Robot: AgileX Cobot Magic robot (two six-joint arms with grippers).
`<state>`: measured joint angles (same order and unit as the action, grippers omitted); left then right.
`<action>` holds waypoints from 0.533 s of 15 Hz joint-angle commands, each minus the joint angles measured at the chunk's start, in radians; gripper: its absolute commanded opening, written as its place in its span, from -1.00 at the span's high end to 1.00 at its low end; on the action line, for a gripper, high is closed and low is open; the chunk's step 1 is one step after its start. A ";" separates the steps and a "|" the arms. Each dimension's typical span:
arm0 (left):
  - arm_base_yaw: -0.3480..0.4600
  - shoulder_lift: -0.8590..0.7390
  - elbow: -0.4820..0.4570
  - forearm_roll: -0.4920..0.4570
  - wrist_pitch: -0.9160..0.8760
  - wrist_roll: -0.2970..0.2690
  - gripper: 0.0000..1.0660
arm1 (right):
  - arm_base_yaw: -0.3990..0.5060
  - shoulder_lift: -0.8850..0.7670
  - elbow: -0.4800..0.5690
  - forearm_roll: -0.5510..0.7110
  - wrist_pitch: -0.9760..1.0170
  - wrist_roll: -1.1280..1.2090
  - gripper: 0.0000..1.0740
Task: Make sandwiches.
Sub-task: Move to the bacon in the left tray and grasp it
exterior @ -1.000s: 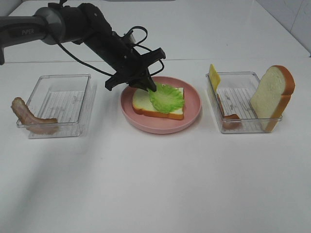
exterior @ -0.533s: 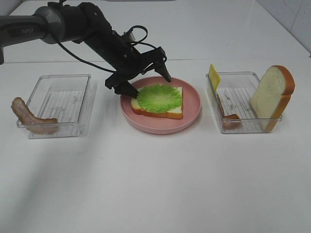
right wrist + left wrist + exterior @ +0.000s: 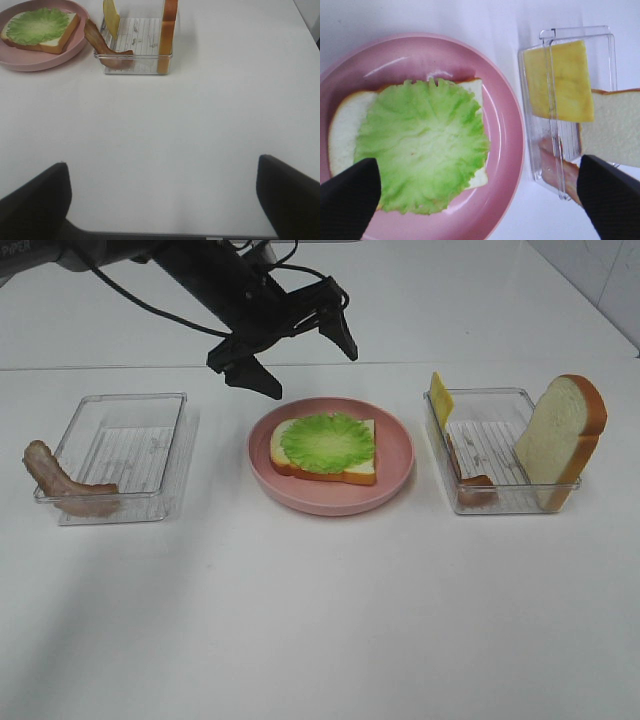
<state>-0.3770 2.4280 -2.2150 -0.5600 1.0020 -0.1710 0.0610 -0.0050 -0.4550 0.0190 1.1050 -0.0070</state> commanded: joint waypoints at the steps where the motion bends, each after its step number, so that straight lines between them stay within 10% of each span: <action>1: -0.005 -0.021 -0.050 0.108 0.127 -0.055 -0.89 | 0.004 -0.028 0.004 0.000 -0.005 0.007 -0.82; 4: -0.005 -0.058 -0.117 0.344 0.315 -0.071 -0.89 | 0.004 -0.028 0.004 0.000 -0.005 0.007 -0.82; 8: -0.002 -0.133 -0.116 0.401 0.315 -0.052 -0.89 | 0.004 -0.028 0.004 0.000 -0.005 0.007 -0.82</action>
<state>-0.3770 2.3130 -2.3260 -0.1620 1.2110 -0.2280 0.0610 -0.0050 -0.4550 0.0190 1.1050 -0.0070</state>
